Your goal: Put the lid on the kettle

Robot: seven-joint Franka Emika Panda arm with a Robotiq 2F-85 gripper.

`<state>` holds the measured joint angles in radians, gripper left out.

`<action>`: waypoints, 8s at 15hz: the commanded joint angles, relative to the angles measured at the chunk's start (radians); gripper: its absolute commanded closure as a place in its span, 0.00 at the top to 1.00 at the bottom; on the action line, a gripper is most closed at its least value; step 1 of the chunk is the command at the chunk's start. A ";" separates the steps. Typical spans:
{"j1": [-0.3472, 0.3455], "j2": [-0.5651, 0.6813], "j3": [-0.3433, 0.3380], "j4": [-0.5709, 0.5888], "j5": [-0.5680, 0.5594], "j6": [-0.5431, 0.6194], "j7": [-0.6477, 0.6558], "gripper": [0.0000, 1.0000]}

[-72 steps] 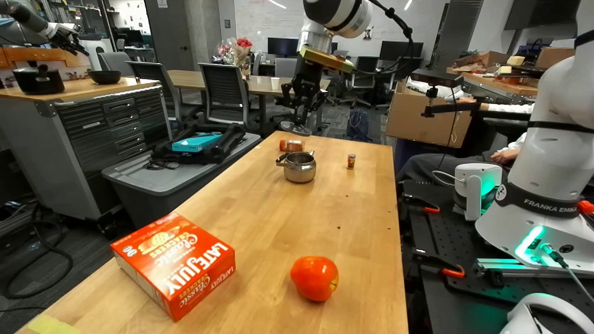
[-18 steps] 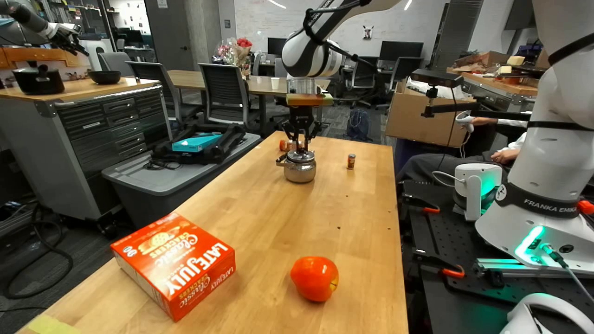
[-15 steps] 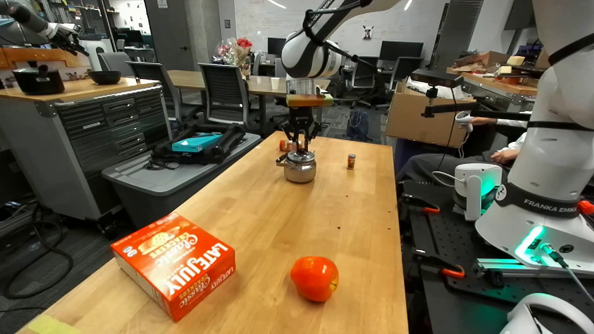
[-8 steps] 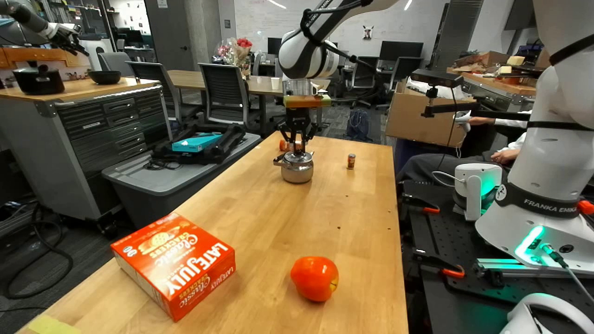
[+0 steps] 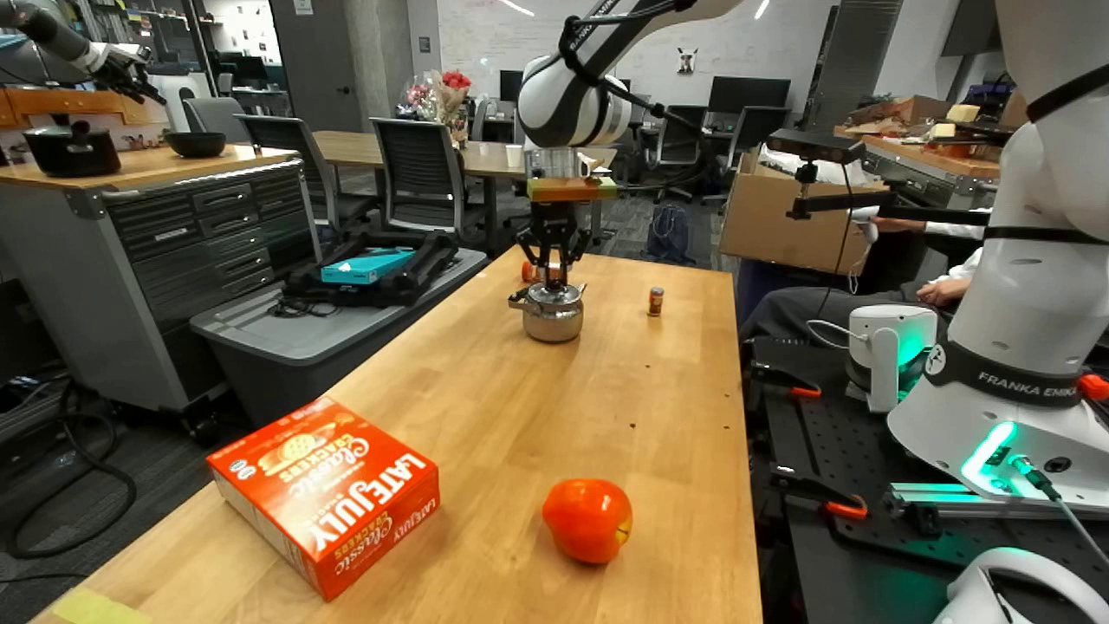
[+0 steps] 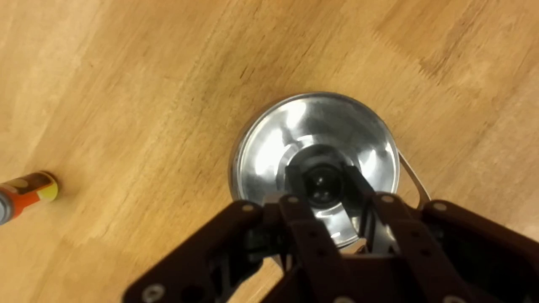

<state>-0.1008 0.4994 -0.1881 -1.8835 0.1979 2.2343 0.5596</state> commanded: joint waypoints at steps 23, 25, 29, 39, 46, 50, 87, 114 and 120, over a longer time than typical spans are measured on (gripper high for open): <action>-0.080 -0.010 0.025 0.013 0.158 -0.035 -0.129 0.07; -0.073 -0.011 0.020 0.007 0.143 -0.034 -0.125 0.07; -0.061 -0.013 0.011 -0.006 0.112 -0.029 -0.111 0.07; -0.020 -0.018 -0.035 -0.021 -0.021 -0.022 0.011 0.07; 0.001 -0.015 -0.030 -0.053 -0.072 0.011 0.037 0.07; 0.004 -0.018 -0.025 -0.061 -0.079 0.011 0.028 0.07; 0.073 -0.854 0.125 -0.597 -0.068 -0.212 -0.687 1.00; 0.208 -1.047 0.139 -0.679 0.030 -0.282 -0.889 1.00; 0.208 -1.047 0.139 -0.679 0.030 -0.282 -0.889 1.00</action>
<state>0.1040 -0.5475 -0.0462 -2.5640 0.2299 1.9542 -0.3313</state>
